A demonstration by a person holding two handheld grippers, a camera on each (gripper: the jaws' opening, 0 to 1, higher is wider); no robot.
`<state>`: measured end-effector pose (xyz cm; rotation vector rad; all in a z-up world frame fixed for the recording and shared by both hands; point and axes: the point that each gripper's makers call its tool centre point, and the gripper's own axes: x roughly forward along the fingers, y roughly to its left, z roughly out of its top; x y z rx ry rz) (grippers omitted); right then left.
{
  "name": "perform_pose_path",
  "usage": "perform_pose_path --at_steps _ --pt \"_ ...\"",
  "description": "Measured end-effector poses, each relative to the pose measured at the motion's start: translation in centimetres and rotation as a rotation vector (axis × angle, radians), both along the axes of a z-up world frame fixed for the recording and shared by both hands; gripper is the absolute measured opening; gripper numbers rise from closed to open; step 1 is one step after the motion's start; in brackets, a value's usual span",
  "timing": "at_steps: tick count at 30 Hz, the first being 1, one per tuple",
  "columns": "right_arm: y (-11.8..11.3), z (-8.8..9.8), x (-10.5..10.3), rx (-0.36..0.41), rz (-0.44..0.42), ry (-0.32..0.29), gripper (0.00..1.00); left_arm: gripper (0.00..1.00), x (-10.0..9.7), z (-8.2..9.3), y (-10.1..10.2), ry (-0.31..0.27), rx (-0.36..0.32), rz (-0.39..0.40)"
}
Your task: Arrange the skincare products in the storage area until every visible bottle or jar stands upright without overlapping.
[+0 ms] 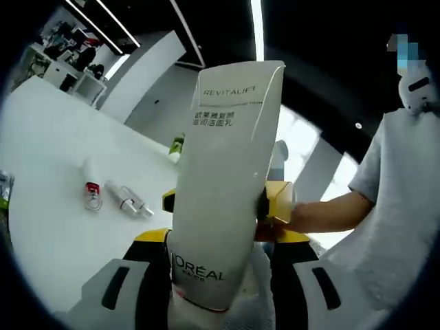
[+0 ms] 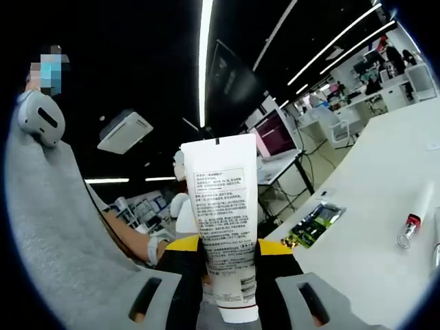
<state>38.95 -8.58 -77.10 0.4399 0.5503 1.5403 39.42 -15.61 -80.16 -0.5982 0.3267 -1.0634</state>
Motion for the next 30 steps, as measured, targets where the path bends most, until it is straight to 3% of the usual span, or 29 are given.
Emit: perform_pose_path --at_steps 5,8,12,14,15,21,30 --pt "0.1 0.4 -0.5 0.021 0.016 0.025 0.23 0.5 -0.5 0.4 -0.2 -0.008 -0.022 -0.023" --pt "0.1 0.3 -0.7 0.02 0.017 0.033 0.23 0.48 -0.6 0.6 -0.3 -0.044 -0.011 -0.025" --pt "-0.3 0.3 -1.0 0.04 0.013 0.075 0.23 0.45 -1.1 0.7 -0.6 -0.018 -0.029 -0.061" --pt "-0.4 0.1 -1.4 0.044 0.023 0.103 0.24 0.37 -1.1 -0.4 -0.3 0.004 0.031 -0.058" --pt "-0.4 -0.1 -1.3 0.039 0.015 0.068 0.24 0.36 -1.0 0.1 -0.3 -0.002 0.008 -0.069" --pt "-1.0 -0.6 -1.6 0.044 0.028 0.137 0.24 0.32 -1.7 0.7 0.5 0.05 -0.05 -0.098" --pt "-0.6 -1.2 -2.2 0.026 0.048 0.162 0.24 0.29 -2.8 -0.1 0.2 0.103 -0.014 -0.137"
